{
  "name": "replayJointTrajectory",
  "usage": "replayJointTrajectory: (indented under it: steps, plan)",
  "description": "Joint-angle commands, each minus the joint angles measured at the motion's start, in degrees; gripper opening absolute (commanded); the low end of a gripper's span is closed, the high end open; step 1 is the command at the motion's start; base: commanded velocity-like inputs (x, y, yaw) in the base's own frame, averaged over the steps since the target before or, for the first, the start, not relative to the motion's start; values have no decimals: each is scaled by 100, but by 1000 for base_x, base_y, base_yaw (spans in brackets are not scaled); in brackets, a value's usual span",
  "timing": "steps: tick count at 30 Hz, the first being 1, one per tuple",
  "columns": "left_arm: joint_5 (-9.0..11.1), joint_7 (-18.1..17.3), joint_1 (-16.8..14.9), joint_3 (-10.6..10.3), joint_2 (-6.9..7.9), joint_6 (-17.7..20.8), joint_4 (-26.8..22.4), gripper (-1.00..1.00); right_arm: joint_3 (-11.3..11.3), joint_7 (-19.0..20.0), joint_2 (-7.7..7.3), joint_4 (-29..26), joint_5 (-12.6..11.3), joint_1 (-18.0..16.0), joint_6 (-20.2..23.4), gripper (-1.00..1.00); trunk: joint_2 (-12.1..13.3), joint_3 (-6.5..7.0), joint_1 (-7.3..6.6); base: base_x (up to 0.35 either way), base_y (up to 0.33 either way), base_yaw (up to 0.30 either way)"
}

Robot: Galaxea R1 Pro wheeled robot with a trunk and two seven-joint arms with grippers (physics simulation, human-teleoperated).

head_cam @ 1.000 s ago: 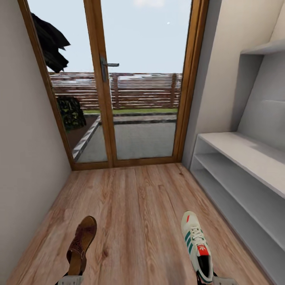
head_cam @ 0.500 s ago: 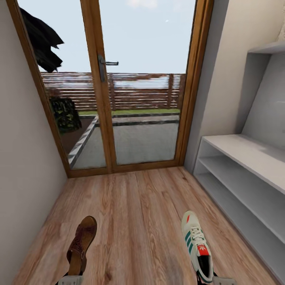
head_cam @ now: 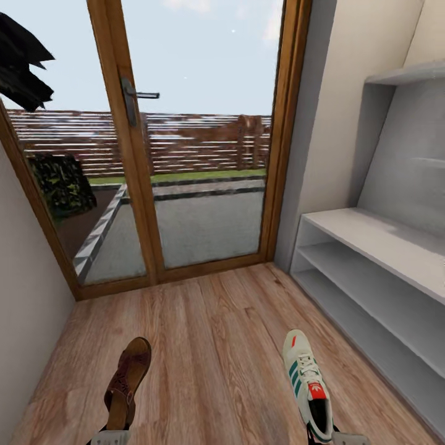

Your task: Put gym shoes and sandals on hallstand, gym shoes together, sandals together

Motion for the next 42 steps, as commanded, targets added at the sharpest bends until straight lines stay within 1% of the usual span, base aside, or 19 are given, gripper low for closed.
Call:
replayJointTrajectory:
  steps: [1,7,22,42]
  plan:
    - [-22,-39,-4,24,-3,-20,4,-100,-8,-33,2,4,59,-4,-12,-100,-2,-5,1,190,282,-273]
    - [-28,-39,-4,24,-2,-21,4,-100,-7,-33,2,6,59,-4,-12,-100,-2,-5,1,77,134,-275]
    - [-27,-39,-4,24,4,-20,4,-100,-8,-33,2,12,59,-4,-12,-100,-2,-5,1,4,7,-276]
    - [-17,-40,-4,24,13,-28,4,-100,-7,-33,2,52,59,-5,-12,-100,-2,-5,1,137,277,-277]
